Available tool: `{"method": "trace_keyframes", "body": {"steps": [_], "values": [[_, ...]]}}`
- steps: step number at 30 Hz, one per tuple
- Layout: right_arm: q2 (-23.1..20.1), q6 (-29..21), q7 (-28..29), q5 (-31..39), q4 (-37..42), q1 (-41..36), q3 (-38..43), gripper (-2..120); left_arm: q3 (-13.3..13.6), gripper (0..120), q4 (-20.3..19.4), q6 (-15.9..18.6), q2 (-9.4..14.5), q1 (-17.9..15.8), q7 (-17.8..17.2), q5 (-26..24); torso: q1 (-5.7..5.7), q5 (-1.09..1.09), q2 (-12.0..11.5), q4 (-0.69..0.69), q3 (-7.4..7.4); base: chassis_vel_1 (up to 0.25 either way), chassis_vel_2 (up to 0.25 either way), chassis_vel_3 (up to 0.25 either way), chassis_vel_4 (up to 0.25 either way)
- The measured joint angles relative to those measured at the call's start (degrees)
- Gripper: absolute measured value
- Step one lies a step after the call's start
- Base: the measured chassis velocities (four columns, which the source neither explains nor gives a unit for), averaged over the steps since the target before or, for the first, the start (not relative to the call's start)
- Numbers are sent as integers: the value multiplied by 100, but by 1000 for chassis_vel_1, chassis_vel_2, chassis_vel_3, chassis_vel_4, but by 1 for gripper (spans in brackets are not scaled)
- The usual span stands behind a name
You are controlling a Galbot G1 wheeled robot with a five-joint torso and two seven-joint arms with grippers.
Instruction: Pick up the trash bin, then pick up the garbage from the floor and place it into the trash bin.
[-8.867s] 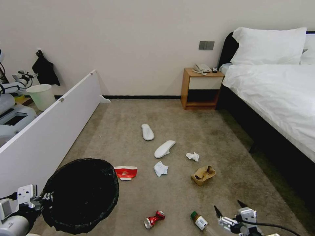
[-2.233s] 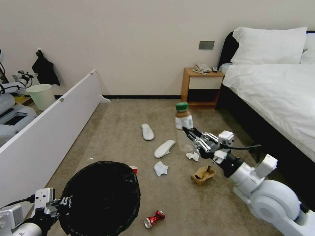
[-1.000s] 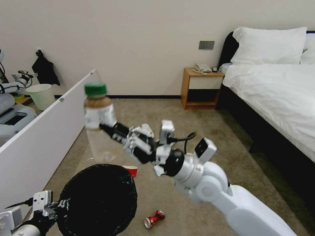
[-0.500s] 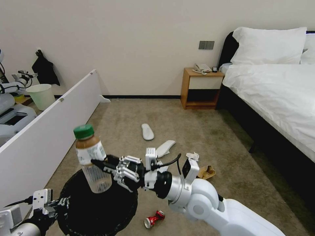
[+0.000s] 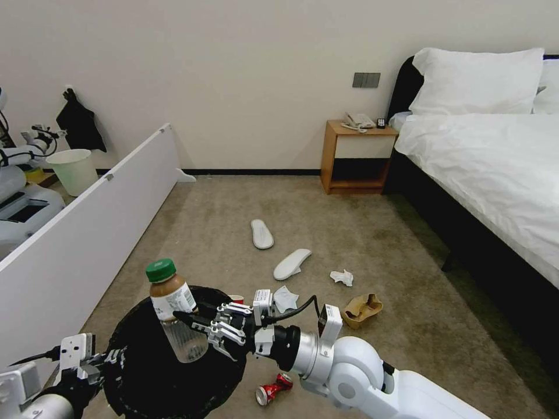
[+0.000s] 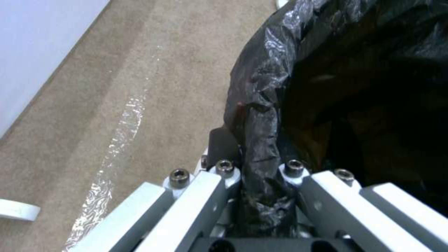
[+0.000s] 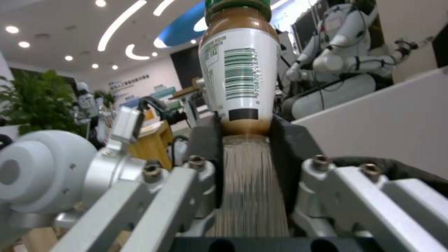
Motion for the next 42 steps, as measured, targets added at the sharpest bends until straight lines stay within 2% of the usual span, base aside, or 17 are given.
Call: {"method": "trace_keyframes", "body": {"steps": [4,5,6,9,10,12,13,14,15,17,18,21,26,33,36,38,42], "values": [[-29,-28,51,-24,5,-46,6,35,-20,3,-9,0,6,8,-2,-28,0,0,0,0,0,0,0,0,0],[-41,-34,73,-31,25,-73,18,43,-26,3,-7,1,9,-4,-3,-34,0,0,0,-1,0,0,0,0,0],[-41,-34,73,-31,25,-73,18,43,-26,3,-7,1,9,-4,-3,-34,0,0,0,-1,0,0,0,0,0],[-61,-49,83,-62,58,-94,42,59,-27,3,34,0,10,-35,-14,-34,0,0,0,0,0,0,0,0,0],[-61,-49,83,-62,58,-94,42,59,-27,3,34,0,10,-35,-14,-34,0,0,0,0,0,0,0,0,0],[-88,-101,80,-65,92,-94,74,67,-44,3,47,0,25,-54,-14,-36,0,0,0,0,0,0,0,0,0],[-88,-101,80,-65,92,-94,74,67,-44,3,47,0,25,-54,-14,-36,0,0,0,0,0,0,0,0,0],[-94,-110,77,-63,104,-87,81,73,-53,3,50,0,30,-57,-14,-38,0,0,0,-1,0,0,0,0,0],[-94,-110,77,-63,104,-87,81,73,-53,3,50,0,30,-57,-14,-38,0,0,0,-1,0,0,0,0,0],[-103,-116,38,-38,155,-28,100,87,-68,3,50,0,37,-58,-13,-55,0,0,0,0,0,0,0,0,0],[-103,-116,38,-38,155,-28,100,87,-68,3,50,0,37,-58,-13,-55,0,0,0,0,0,0,0,0,0],[-100,-92,-55,-24,220,28,137,98,-51,3,50,0,15,-60,-14,-48,0,0,0,0,0,0,0,0,0],[-86,53,-159,-26,283,72,221,100,-44,3,49,0,8,-56,-17,-40,0,0,0,0,0,0,0,0,0],[-9,287,-234,-98,367,100,829,100,-109,3,120,0,-16,-48,-12,-14,0,0,0,0,0,0,0,0,0],[-45,306,-37,-105,374,51,1122,100,-192,3,122,0,-54,-31,19,-6,0,0,0,0,0,0,0,0,0],[-55,372,373,-334,276,-188,1494,100,-283,3,144,0,-117,-53,43,0,0,0,0,1,0,0,0,0,0],[-50,341,723,-466,270,-531,1835,100,-318,3,150,0,-127,-73,44,-20,0,1,0,-2,0,0,0,0,0]]}}
